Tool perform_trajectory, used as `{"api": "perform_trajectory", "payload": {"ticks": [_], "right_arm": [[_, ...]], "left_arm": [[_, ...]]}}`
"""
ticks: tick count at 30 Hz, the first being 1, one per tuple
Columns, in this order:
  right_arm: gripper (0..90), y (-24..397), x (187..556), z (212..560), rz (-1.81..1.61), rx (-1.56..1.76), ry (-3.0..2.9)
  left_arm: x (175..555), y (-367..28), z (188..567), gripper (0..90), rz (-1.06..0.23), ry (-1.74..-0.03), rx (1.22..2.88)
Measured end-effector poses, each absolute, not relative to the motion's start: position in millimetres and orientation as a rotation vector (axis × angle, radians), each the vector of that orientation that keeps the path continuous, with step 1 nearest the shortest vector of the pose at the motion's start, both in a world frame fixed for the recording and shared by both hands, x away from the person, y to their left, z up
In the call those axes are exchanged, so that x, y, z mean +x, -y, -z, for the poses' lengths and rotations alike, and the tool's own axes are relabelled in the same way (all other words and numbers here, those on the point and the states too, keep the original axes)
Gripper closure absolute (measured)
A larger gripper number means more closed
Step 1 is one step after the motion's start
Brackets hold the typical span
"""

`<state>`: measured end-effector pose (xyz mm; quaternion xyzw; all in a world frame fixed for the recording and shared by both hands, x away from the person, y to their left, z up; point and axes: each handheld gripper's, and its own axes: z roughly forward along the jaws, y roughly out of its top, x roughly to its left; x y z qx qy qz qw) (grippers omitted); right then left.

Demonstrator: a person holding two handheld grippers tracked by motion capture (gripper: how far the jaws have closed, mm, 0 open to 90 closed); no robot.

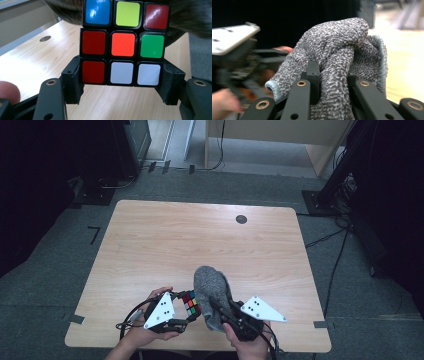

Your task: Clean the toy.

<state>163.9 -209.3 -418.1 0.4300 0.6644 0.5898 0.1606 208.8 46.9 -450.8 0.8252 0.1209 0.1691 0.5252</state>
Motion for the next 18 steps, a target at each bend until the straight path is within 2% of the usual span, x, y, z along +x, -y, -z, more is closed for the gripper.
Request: {"api": "perform_trajectory", "payload": {"ticks": [5, 9, 13, 14, 18], "right_arm": [[75.8, 218.6, 165.1, 419.4, -1.6, 1.272, -1.854], [75.1, 189.6, 151.3, 409.1, -1.459, 1.039, -1.928], [72.3, 164.5, 146.3, 419.3, -1.294, 0.929, -1.974], [69.1, 160.5, 146.9, 422.9, -1.255, 0.906, -1.985], [41.7, 152.3, 149.1, 430.9, -1.115, 0.848, -1.953]], "left_arm": [[212.0, -43.3, 452.8, 34.3, -0.437, -0.324, 2.022], [215.0, -30.0, 456.9, 34.3, -0.5, -0.425, 2.15], [209.8, -16.8, 455.7, 34.3, -0.527, -0.451, 2.22], [208.4, -14.4, 454.6, 34.3, -0.529, -0.457, 2.224], [207.1, -12.4, 454.9, 34.3, -0.55, -0.456, 2.24]]}}
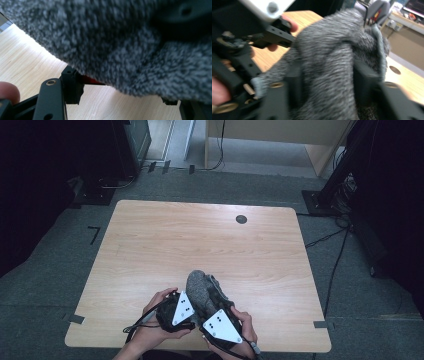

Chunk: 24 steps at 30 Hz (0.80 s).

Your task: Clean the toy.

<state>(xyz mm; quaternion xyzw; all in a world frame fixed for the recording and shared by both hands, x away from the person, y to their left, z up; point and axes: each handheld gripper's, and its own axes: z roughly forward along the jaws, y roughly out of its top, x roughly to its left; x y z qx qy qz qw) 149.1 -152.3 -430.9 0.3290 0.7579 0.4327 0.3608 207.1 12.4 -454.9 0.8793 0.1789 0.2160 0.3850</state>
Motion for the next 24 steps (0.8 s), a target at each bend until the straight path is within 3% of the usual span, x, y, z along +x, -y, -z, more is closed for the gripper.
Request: {"api": "perform_trajectory", "payload": {"ticks": [3, 10, 18, 24], "right_arm": [[32.6, 158.2, 157.1, 430.3, -1.181, 0.997, -1.974], [29.9, 158.4, 161.5, 434.2, -1.246, 1.096, -2.027], [58.7, 180.8, 159.2, 420.0, -1.405, 1.107, -1.972], [66.4, 192.8, 155.6, 414.4, -1.387, 1.133, -1.852]], "left_arm": [[205.5, -10.9, 455.6, 34.3, -0.576, -0.445, 2.241], [200.4, -9.4, 455.3, 34.3, -0.602, -0.389, 2.215], [205.0, -19.6, 452.5, 34.3, -0.567, -0.392, 2.173], [208.3, -27.2, 453.1, 34.4, -0.555, -0.392, 2.133]]}}
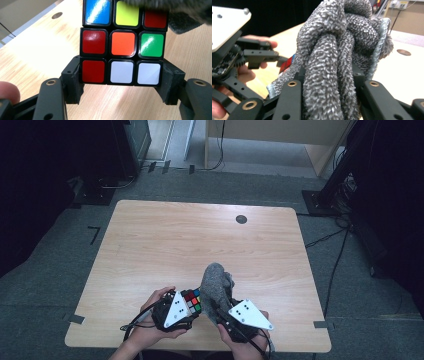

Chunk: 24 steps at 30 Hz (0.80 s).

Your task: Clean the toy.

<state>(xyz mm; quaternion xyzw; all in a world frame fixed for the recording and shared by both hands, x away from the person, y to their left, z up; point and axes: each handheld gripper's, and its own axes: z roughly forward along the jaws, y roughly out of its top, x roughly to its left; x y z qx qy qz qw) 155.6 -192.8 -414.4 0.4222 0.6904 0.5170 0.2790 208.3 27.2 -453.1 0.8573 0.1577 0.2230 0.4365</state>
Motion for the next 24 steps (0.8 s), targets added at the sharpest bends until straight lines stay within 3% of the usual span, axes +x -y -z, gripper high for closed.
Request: {"api": "perform_trajectory", "payload": {"ticks": [9, 13, 19, 24], "right_arm": [[67.1, 201.5, 158.4, 414.8, -1.647, 1.184, -1.848], [67.3, 217.2, 167.9, 421.3, -1.491, 1.27, -1.823], [67.0, 216.9, 162.1, 412.0, -1.741, 1.222, -1.833], [67.6, 212.2, 166.0, 419.5, -1.686, 1.239, -1.857]], "left_arm": [[200.0, -41.2, 449.2, 34.4, -0.47, -0.251, 1.954], [203.1, -45.1, 447.6, 34.4, -0.45, -0.262, 1.937], [204.3, -43.3, 450.4, 34.3, -0.46, -0.26, 1.97], [203.7, -48.0, 446.4, 34.3, -0.428, -0.256, 1.934]]}}
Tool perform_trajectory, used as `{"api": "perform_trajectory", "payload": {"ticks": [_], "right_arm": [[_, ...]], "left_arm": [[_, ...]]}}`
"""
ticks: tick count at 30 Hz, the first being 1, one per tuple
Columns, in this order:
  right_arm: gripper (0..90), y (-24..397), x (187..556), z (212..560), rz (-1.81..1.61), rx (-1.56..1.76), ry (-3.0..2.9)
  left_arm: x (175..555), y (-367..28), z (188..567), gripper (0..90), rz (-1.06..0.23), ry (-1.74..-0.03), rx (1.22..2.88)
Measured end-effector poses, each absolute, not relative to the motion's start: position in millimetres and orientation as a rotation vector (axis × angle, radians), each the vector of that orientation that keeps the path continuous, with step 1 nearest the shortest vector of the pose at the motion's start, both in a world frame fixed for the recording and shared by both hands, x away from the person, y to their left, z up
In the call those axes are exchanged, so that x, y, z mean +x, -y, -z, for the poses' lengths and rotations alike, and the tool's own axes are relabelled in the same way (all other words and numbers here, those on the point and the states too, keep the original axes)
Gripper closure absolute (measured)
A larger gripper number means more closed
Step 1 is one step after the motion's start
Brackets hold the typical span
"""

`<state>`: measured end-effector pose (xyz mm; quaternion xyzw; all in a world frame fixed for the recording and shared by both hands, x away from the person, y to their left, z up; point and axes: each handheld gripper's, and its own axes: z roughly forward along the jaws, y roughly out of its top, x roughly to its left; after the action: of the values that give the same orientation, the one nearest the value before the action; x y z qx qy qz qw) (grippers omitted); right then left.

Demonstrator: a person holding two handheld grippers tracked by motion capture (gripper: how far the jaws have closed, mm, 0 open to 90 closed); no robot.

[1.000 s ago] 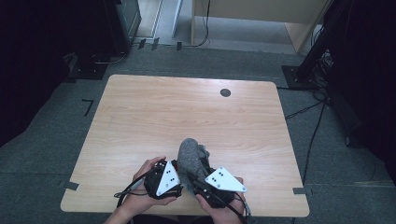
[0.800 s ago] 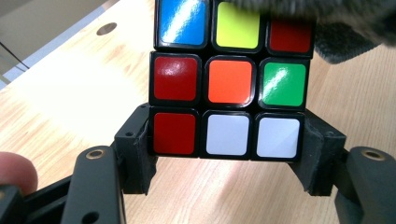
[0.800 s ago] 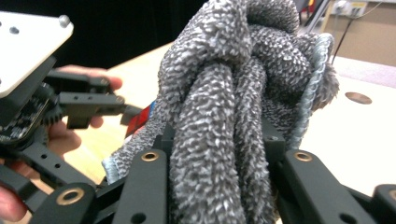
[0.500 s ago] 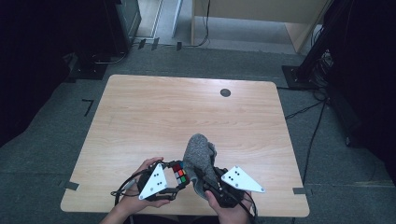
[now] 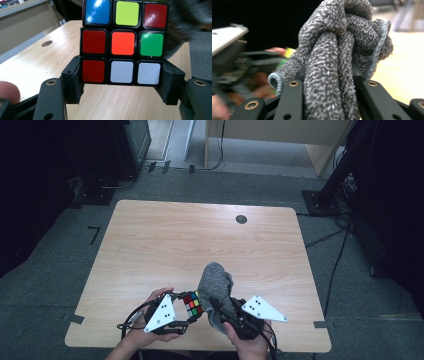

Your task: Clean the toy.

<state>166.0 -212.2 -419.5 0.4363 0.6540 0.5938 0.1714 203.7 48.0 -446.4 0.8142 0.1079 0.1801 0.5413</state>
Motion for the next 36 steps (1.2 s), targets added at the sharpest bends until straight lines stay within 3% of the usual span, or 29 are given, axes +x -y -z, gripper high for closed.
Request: {"api": "perform_trajectory", "payload": {"ticks": [5, 16, 24, 36], "right_arm": [[68.3, 236.3, 175.5, 430.1, -1.7, 1.379, -1.798], [71.6, 212.5, 188.1, 455.9, -2.005, 1.299, -2.086], [71.3, 196.3, 180.6, 451.5, -1.664, 1.051, -2.158], [70.2, 171.7, 176.6, 464.9, -1.492, 0.835, -2.249]], "left_arm": [[207.1, -56.5, 439.5, 34.4, -0.376, -0.279, 1.856], [216.2, -73.7, 433.0, 34.3, -0.288, -0.345, 1.751], [217.4, -77.2, 430.7, 34.3, -0.296, -0.361, 1.749], [217.5, -72.2, 431.5, 34.3, -0.31, -0.394, 1.763]]}}
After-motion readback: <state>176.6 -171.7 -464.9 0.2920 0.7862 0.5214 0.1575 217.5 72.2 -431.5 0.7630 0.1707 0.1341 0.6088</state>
